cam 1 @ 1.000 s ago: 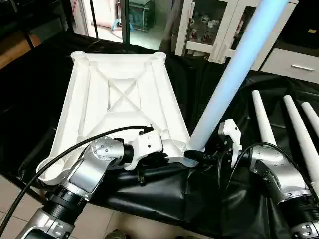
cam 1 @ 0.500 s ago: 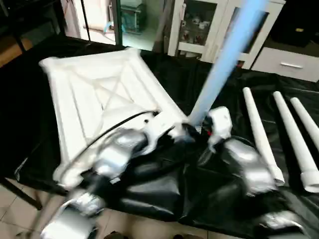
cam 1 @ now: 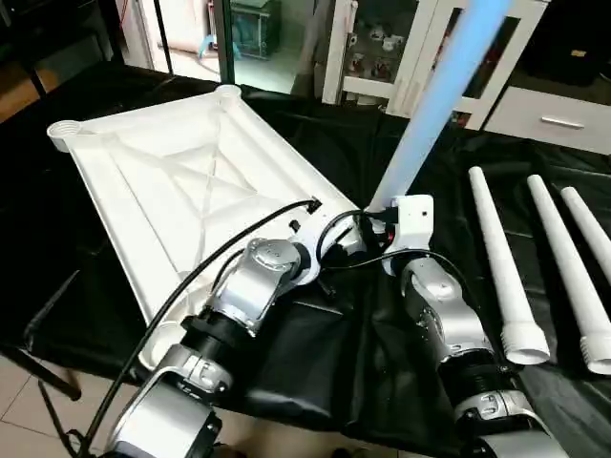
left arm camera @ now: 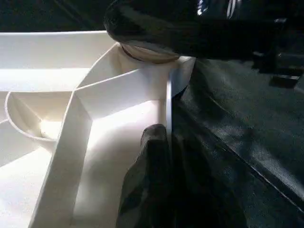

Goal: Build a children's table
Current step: Insert table leg to table base

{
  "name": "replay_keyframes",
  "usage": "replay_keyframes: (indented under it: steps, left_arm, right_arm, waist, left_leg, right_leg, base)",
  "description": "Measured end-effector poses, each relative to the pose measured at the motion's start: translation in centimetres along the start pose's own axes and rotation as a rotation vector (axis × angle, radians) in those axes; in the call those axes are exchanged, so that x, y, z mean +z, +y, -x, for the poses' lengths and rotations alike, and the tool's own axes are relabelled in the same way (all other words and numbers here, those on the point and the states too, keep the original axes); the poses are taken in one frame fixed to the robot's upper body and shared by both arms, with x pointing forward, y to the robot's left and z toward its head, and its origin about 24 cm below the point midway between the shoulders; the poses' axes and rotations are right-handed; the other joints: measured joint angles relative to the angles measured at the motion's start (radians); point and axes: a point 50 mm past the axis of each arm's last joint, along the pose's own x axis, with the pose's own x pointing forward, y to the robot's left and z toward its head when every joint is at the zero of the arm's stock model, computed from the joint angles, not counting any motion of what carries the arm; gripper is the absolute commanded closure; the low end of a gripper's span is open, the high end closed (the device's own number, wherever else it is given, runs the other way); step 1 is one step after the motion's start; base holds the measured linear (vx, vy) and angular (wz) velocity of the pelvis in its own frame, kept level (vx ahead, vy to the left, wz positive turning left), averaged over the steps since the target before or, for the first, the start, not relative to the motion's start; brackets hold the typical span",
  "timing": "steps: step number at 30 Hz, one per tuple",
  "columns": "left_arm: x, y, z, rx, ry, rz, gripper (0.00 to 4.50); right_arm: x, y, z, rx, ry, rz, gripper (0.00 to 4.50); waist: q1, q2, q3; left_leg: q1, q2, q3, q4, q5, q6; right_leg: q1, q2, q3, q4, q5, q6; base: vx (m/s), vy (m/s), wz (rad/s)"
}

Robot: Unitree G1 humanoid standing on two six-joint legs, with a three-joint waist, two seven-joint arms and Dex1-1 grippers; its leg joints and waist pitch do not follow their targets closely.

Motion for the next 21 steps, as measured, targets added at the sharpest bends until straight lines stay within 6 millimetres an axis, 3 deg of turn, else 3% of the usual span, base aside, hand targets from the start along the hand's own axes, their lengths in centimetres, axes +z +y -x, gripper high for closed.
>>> replay_keyframes:
  steps: [7,11,12,14,16,21]
  left_arm:
    - [-1.3,1.2,2.3,-0.095,-0.028,-0.188,4.5]
    - [-1.6,0.7,3.0,-0.171,-0.046,-0.259,4.5]
    - [-1.7,0.6,3.1,-0.181,-0.048,-0.271,4.03]
    - [-1.8,0.5,3.3,-0.191,-0.054,-0.277,4.03]
    - [-2.0,0.5,3.8,-0.217,-0.073,-0.267,3.7]
    - [-1.6,0.2,4.6,-0.276,-0.146,-0.253,3.37]
  right_arm:
    - [1.1,-0.9,1.0,0.182,-0.007,-0.094,1.88]
    - [3.0,-1.9,1.5,0.245,-0.047,-0.056,1.88]
    - [3.7,-2.2,1.7,0.257,-0.064,-0.04,1.88]
    - [4.5,-2.4,2.0,0.282,-0.078,-0.016,1.88]
    - [5.2,-2.5,2.2,0.31,-0.085,-0.004,1.88]
    - [5.8,-2.5,2.8,0.368,-0.088,-0.019,1.88]
  waist:
    - [0.004,0.003,0.005]
    - [0.025,0.004,0.006]
    - [0.031,0.004,0.006]
    - [0.033,0.004,0.006]
    - [0.032,0.003,0.006]
    - [0.032,0.002,0.006]
  left_leg:
    - [-0.001,0.001,0.0,-0.001,0.0,0.0]
    - [-0.003,0.001,0.001,-0.001,0.0,0.0]
    - [-0.003,0.001,0.001,-0.001,0.0,0.0]
    - [-0.003,0.001,0.001,-0.001,0.0,0.0]
    - [-0.004,0.001,0.001,-0.002,0.0,0.0]
    - [-0.003,0.001,0.001,-0.002,0.0,0.0]
  right_leg:
    - [-0.001,0.001,-0.001,0.0,-0.002,0.004]
    - [-0.001,0.0,0.0,-0.002,-0.001,0.001]
    - [-0.001,0.0,0.0,-0.003,-0.001,0.001]
    - [-0.001,0.0,0.0,-0.002,-0.001,0.001]
    - [-0.002,0.0,-0.001,-0.002,-0.001,0.001]
    - [-0.003,0.0,0.0,-0.001,-0.001,0.001]
  base:
    - [0.0,0.0,0.0]
    - [0.0,0.0,0.0]
    - [0.0,0.0,0.0]
    - [0.0,0.0,0.0]
    - [0.0,0.0,0.0]
    - [0.0,0.0,0.0]
